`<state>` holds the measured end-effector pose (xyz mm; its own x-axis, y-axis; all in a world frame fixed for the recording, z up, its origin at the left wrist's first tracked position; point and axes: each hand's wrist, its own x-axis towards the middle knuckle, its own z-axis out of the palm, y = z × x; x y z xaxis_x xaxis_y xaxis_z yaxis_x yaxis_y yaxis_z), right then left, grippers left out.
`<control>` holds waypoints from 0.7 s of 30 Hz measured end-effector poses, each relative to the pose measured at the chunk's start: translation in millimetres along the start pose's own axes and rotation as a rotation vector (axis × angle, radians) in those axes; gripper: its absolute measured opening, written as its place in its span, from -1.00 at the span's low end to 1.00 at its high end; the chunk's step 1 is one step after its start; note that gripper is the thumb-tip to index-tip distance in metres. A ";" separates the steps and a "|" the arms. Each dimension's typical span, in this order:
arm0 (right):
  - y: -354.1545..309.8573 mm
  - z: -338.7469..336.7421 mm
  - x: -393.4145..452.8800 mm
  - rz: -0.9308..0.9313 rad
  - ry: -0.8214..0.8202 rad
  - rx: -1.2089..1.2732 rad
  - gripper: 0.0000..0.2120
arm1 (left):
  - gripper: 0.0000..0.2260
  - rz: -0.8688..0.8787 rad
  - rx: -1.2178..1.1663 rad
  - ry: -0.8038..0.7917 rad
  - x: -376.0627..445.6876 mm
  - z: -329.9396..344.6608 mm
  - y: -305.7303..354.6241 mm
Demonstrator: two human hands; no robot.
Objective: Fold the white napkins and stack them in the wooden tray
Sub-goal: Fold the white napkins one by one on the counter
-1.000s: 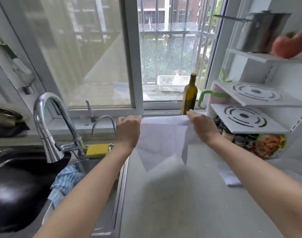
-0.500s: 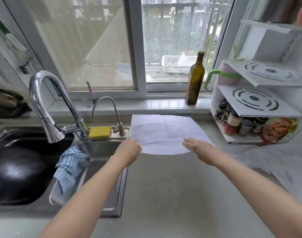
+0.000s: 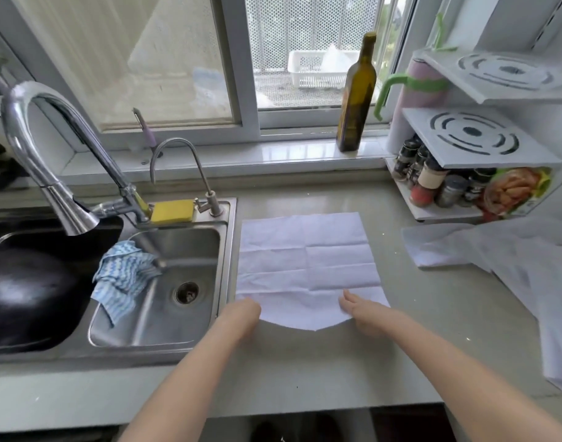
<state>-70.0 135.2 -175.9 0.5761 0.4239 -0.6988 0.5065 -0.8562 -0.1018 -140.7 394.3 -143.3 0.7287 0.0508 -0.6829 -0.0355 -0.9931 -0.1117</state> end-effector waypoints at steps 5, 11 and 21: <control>-7.3 -16.1 -16.2 0.118 -0.141 0.084 -0.52 | -0.75 0.040 -0.021 -0.115 -7.6 -6.8 -1.5; -23.7 -41.3 -32.2 0.098 -0.405 -0.124 -0.85 | -0.61 0.105 0.052 -0.484 -11.9 -19.8 -9.8; -2.3 -65.3 -11.8 0.051 -0.013 0.088 -0.89 | -0.90 -0.027 -0.249 -0.009 15.7 -19.9 -34.1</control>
<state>-36.0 151.4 -121.2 0.5908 0.3755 -0.7141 0.4179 -0.8995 -0.1273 -114.5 426.8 -135.9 0.7208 0.0778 -0.6887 0.1543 -0.9867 0.0501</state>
